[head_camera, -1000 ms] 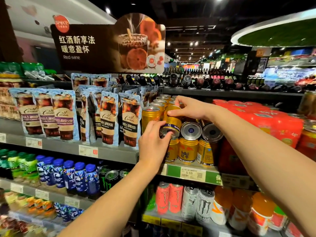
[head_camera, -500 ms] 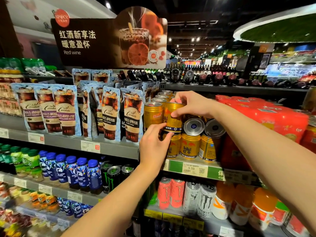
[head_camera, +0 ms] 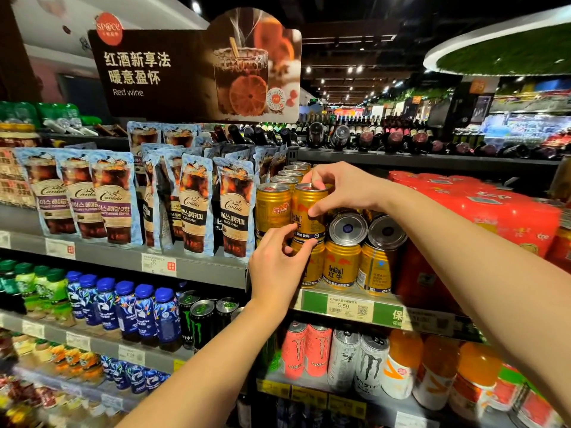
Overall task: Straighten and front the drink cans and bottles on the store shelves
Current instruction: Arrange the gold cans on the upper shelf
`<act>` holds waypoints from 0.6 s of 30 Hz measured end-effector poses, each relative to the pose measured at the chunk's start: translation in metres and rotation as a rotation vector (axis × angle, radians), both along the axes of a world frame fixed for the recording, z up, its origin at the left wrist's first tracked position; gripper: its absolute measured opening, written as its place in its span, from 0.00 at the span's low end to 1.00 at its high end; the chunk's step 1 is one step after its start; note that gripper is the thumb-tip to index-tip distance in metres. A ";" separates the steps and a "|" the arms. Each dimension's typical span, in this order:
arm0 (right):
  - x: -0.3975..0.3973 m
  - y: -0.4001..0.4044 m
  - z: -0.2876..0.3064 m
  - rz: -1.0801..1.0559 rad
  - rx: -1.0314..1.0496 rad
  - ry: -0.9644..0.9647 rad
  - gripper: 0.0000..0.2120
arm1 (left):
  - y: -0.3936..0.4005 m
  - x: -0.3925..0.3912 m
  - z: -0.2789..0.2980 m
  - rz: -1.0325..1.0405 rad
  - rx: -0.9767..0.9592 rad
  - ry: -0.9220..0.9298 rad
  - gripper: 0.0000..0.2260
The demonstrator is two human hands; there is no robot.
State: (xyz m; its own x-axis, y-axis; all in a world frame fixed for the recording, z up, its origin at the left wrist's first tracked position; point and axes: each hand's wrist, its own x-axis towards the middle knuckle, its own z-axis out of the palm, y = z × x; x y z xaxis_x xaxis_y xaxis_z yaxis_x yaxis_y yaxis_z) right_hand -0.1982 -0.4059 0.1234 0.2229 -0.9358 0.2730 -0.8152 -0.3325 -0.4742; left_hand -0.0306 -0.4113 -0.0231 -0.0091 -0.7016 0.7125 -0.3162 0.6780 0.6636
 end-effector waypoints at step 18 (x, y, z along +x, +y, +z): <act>-0.022 0.027 0.018 -0.203 -0.037 -0.023 0.26 | 0.015 -0.021 -0.012 -0.093 -0.273 0.150 0.07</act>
